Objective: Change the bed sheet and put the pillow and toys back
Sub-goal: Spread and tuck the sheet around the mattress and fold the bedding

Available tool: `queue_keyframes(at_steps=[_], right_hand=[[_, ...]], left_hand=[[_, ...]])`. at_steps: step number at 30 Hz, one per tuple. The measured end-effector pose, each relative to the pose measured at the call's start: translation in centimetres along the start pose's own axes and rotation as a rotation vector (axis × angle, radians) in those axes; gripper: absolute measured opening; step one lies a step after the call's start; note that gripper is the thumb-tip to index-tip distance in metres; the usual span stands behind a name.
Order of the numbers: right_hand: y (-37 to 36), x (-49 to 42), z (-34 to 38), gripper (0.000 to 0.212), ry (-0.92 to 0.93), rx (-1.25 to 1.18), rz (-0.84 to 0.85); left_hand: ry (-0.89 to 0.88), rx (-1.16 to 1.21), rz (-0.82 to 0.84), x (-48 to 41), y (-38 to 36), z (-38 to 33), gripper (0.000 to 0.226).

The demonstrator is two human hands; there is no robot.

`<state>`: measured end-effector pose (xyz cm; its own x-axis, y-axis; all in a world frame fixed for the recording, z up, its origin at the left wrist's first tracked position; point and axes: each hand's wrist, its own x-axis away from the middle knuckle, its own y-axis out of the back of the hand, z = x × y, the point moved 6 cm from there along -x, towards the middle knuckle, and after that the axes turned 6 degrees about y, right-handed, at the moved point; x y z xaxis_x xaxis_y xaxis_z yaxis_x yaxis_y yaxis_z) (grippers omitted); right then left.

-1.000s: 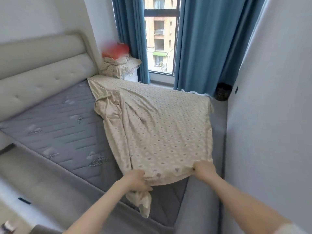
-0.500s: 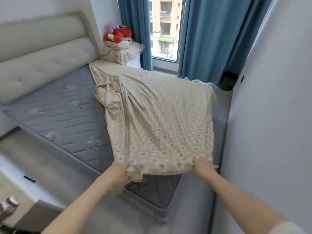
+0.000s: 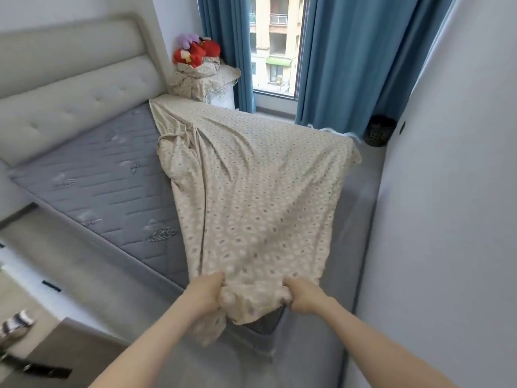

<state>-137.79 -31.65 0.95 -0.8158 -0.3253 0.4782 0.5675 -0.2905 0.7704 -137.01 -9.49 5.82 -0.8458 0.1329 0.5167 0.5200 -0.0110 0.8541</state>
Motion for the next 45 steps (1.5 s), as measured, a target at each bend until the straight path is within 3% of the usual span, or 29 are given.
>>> queue_keyframes(at_steps=[3, 6, 9, 14, 19, 27, 34, 45], right_hand=[[-0.9, 1.1, -0.4, 0.042, -0.056, 0.092, -0.031], [-1.9, 2.1, 0.0, 0.033, -0.086, 0.137, -0.083], [-3.3, 3.6, 0.6, 0.026, -0.098, 0.162, -0.158], [-4.9, 5.6, 1.7, 0.026, -0.132, 0.262, -0.262], [-7.0, 5.6, 1.3, 0.029, -0.182, 0.255, -0.245], [-12.7, 4.0, 1.3, 0.034, -0.235, 0.18, -0.205], [-19.2, 1.3, -0.6, 0.04, -0.27, 0.123, -0.085], [-30.0, -3.7, -4.0, 0.053, -0.372, 0.048, 0.119]], left_hand=[[0.032, -0.129, -0.099, 0.8, -0.4, 0.1, 0.034], [0.122, -0.329, -0.143, 1.5, -0.6, 0.1, 0.028], [0.091, -0.412, -0.199, 2.4, -1.0, 0.1, 0.029], [0.002, -0.382, -0.244, 2.9, -2.9, 1.0, 0.029], [-0.103, -0.351, -0.275, 3.4, -6.0, 2.2, 0.037], [-0.106, -0.349, -0.083, 1.1, -11.6, 4.9, 0.035], [-0.164, -0.337, -0.023, -1.1, -17.2, 5.9, 0.059], [-0.184, -0.387, 0.1, -6.2, -28.3, 8.0, 0.07]])
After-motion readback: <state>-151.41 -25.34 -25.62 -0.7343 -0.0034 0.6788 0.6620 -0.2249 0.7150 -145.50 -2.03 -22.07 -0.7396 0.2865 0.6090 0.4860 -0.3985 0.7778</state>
